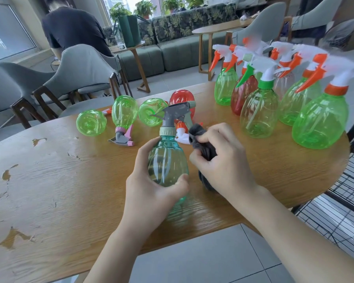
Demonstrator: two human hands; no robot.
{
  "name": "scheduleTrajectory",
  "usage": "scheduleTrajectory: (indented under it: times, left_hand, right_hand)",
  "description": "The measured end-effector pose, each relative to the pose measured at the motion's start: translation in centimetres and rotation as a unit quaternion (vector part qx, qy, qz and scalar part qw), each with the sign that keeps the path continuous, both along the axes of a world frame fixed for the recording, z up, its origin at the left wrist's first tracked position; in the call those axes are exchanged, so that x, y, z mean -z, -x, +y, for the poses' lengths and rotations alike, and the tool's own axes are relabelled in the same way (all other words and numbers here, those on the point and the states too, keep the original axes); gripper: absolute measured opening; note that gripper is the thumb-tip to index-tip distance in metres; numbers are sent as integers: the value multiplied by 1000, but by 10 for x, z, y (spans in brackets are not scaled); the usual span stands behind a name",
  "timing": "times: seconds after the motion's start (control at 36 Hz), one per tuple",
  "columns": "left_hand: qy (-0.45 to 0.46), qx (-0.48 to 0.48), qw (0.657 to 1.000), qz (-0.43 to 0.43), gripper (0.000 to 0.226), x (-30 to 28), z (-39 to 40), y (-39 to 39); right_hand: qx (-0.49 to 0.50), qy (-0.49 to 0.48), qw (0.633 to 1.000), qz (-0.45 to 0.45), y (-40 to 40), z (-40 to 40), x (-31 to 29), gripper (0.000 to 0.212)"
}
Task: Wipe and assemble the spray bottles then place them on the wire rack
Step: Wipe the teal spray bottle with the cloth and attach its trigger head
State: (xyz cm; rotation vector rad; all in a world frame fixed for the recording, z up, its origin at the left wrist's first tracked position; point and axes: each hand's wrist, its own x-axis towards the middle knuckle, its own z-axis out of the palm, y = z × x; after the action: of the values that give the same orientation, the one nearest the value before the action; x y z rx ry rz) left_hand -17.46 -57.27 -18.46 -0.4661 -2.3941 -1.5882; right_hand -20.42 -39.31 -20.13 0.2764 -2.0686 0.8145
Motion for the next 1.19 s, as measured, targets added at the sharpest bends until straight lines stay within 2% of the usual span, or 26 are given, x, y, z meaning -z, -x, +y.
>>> scheduleTrajectory:
  times: [0.08,0.22,0.44,0.56,0.67,0.92,1.06,1.19]
  left_hand:
    - [-7,10,1000,-9,77,1,-4,2]
    - [-14,14,1000,-15,77,1,-5,2]
    - [-27,19,999,-28,79,4,-8,5]
    - [-36,20,999,-29,79,3,-9,7]
    - [-19,26,999,-27,78,3,-9,6]
    - [16,49,999,-13,82,1,-2,1]
    - [22,46,999,-5,81,1,0,-1]
    - [21,41,999,-10,84,4,-1,1]
  right_hand:
    - [-7,15,995,-98,0,0,6,13]
    - [7,105,990,-91,-1,3,-14,9]
    - [0,205,960,-188,-3,9,-29,9]
    - [-29,301,934,-193,-1,16,-35,8]
    - [-122,473,857,-166,3,16,-42,14]
    - [-173,541,812,-130,6,-2,-40,15]
    - [-144,463,870,-86,-2,-12,-35,26]
    - [-99,322,941,-31,-10,-15,-27,20]
